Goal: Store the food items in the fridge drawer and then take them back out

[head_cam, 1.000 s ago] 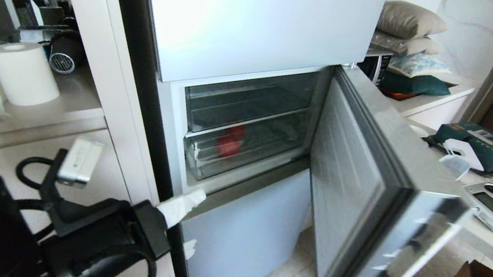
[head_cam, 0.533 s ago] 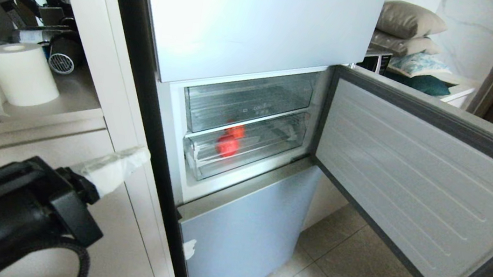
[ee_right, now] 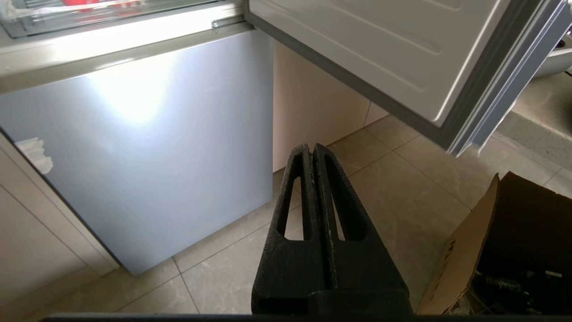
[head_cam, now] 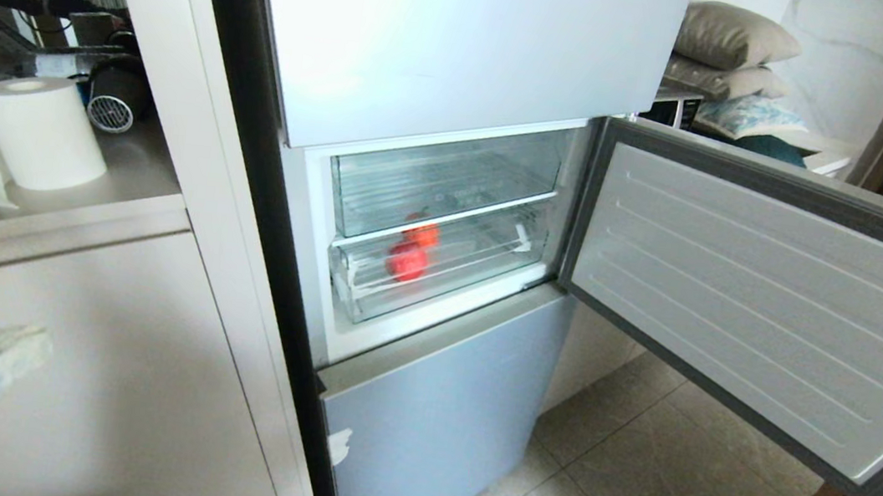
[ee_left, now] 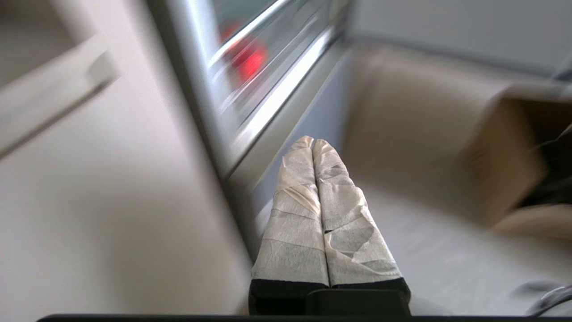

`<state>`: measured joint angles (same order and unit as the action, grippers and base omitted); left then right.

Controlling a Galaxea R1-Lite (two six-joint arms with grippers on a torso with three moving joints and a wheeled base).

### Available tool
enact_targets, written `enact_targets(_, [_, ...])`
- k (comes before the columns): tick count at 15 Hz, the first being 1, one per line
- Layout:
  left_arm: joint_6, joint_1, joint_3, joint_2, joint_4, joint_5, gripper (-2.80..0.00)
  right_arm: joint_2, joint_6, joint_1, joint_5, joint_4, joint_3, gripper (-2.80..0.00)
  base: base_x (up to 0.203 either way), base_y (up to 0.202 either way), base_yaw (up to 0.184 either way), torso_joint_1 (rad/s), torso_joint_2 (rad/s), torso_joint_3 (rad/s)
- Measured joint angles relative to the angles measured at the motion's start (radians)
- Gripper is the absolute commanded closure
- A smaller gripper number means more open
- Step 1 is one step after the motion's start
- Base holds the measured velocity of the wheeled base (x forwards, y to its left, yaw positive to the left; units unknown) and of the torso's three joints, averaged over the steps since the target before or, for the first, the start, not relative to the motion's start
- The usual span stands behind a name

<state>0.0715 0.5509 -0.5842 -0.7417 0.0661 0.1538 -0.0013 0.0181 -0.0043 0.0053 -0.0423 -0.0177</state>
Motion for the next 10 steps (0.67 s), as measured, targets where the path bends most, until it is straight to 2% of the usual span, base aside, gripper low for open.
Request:
enact_targets(2, [0.023,-0.123,0.02,0.07,-0.061,-0.002,0.0,0.0,0.0,0.0,0.0,0.0,0.0,0.0,0.0,0.0,0.0,0.0,0.0,0.0])
enact_targets(4, [0.05,-0.308,0.054,0.14,-0.068,-0.004,0.0,0.0,0.001,0.0,0.0,0.0,0.0,0.0,0.0,0.0,0.0,0.0,0.0,0.0])
enact_targets(6, [0.113,-0.506,0.129,0.237,-0.071,-0.014,0.0,0.0,0.001,0.0,0.0,0.0,0.0,0.0,0.0,0.0,0.0,0.0,0.0,0.0])
enact_targets(8, [0.156,-0.614,0.255,0.349,-0.06,-0.067,0.0,0.0,0.0,0.0,0.001,0.0,0.0,0.0,0.0,0.0,0.0,-0.004,0.0,0.02])
enact_targets(9, [0.138,-0.639,0.317,0.386,-0.041,-0.112,0.0,0.0,0.0,0.0,0.0,0.0,0.0,0.0,0.0,0.0,0.0,0.0,0.0,0.0])
enact_targets(10, [0.105,-0.656,0.376,0.412,-0.024,-0.188,0.0,0.0,0.006,0.0,0.0,-0.001,0.0,0.0,0.0,0.0,0.0,0.0,0.0,0.0])
